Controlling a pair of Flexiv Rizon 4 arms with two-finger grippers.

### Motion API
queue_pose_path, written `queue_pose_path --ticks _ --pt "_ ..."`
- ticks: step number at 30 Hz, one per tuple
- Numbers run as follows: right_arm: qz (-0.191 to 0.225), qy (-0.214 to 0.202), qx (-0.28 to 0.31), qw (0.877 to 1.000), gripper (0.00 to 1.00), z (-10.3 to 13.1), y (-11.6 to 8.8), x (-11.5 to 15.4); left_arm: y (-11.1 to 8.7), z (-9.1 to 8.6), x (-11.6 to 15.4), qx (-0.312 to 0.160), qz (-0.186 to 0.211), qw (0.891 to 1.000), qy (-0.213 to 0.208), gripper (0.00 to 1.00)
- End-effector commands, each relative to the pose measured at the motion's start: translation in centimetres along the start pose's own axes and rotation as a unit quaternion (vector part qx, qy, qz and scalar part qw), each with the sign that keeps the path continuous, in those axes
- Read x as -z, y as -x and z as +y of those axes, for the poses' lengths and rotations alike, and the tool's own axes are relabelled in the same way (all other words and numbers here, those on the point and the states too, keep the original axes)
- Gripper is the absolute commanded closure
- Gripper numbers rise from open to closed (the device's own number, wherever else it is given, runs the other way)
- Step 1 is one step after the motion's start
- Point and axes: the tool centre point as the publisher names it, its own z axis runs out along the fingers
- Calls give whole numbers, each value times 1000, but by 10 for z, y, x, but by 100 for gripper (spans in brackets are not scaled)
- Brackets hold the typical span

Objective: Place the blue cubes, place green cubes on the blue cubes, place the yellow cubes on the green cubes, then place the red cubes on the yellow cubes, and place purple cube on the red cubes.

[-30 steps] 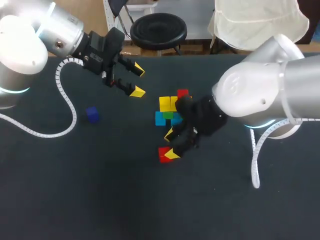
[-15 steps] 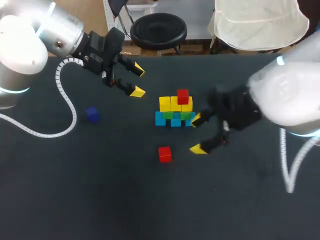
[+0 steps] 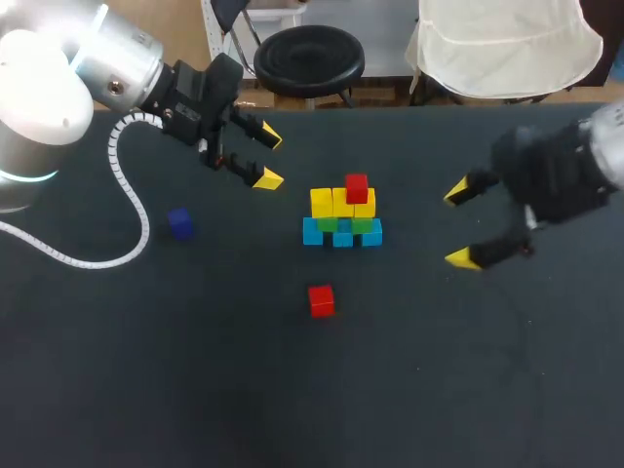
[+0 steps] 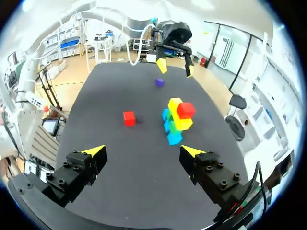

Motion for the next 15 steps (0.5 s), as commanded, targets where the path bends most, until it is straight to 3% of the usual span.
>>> queue_pose_path --ticks 1,3,15 --pt "-26 52 10 998 0 -24 -10 27 -1 1 0 -1 -1 1000 -1 0" --pt "5 94 -25 995 0 -37 -23 23 -1 1 0 -1 -1 1000 -1 0" --pt "5 94 -25 995 0 -37 -23 23 -1 1 0 -1 -1 1000 -1 0"
